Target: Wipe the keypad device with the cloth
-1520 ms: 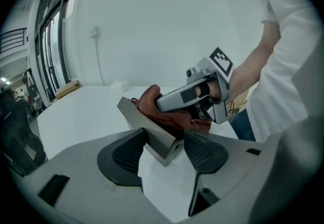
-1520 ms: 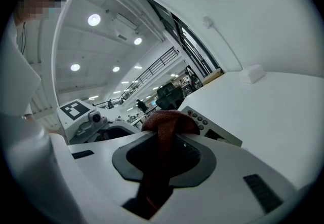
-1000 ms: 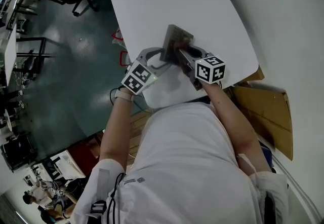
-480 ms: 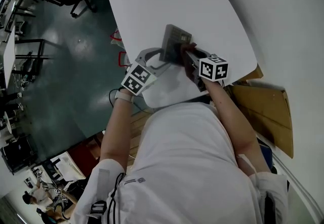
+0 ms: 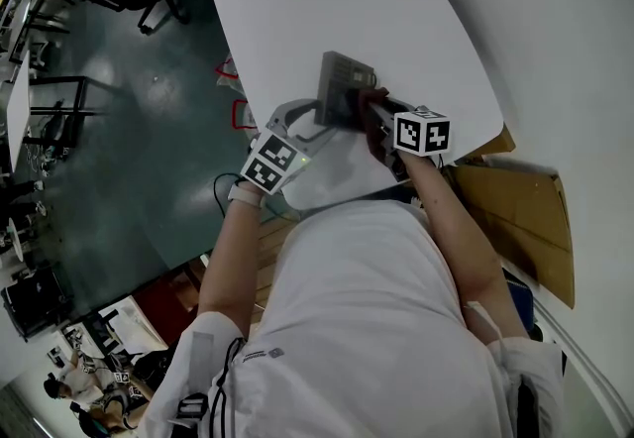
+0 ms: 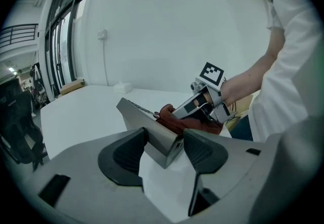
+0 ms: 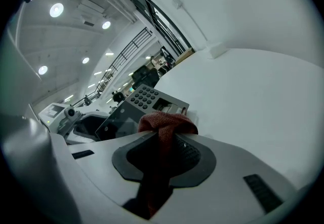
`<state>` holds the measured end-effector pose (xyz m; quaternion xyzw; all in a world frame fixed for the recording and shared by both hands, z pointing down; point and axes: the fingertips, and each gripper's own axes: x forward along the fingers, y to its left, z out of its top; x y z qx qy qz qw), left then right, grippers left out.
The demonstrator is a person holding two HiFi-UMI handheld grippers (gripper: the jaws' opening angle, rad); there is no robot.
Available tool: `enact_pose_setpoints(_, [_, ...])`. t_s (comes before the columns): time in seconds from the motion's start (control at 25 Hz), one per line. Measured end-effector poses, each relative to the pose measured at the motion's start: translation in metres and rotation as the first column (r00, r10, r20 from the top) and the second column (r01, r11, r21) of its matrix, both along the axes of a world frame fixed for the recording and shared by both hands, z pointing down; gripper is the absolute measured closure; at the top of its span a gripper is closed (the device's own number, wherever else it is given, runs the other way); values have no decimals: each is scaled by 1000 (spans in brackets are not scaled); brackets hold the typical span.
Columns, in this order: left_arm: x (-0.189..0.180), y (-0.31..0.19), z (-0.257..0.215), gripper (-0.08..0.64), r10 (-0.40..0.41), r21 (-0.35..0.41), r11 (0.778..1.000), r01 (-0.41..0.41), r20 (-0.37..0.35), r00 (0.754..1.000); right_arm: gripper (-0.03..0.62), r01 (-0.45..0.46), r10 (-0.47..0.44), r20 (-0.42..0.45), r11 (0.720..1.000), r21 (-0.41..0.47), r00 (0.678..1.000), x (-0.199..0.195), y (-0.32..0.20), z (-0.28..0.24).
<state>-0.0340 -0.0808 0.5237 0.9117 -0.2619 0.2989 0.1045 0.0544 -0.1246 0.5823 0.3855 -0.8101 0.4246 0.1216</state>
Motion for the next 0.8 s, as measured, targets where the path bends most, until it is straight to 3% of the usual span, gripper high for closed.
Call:
enact_pose_setpoints(0.24, [-1, 10, -1, 324, -3, -11, 1000, 3, 2, 1000, 511, 40, -40, -12, 999, -5, 999, -2, 8, 0])
enact_pose_setpoints(0.4, [-1, 12, -4, 324, 25, 0, 1000, -25, 14, 1000, 511, 99, -94, -56, 991, 90, 994, -2, 7, -7])
enact_pose_setpoints(0.6, [1, 12, -13, 324, 54, -13, 998, -54, 2, 999, 511, 216, -178, -164, 943, 254, 970, -11, 2, -32])
enact_pose_setpoints(0.8, [9, 5, -23, 324, 70, 1, 998, -70, -7, 998, 511, 239, -185, -186, 910, 338, 965, -25, -9, -61])
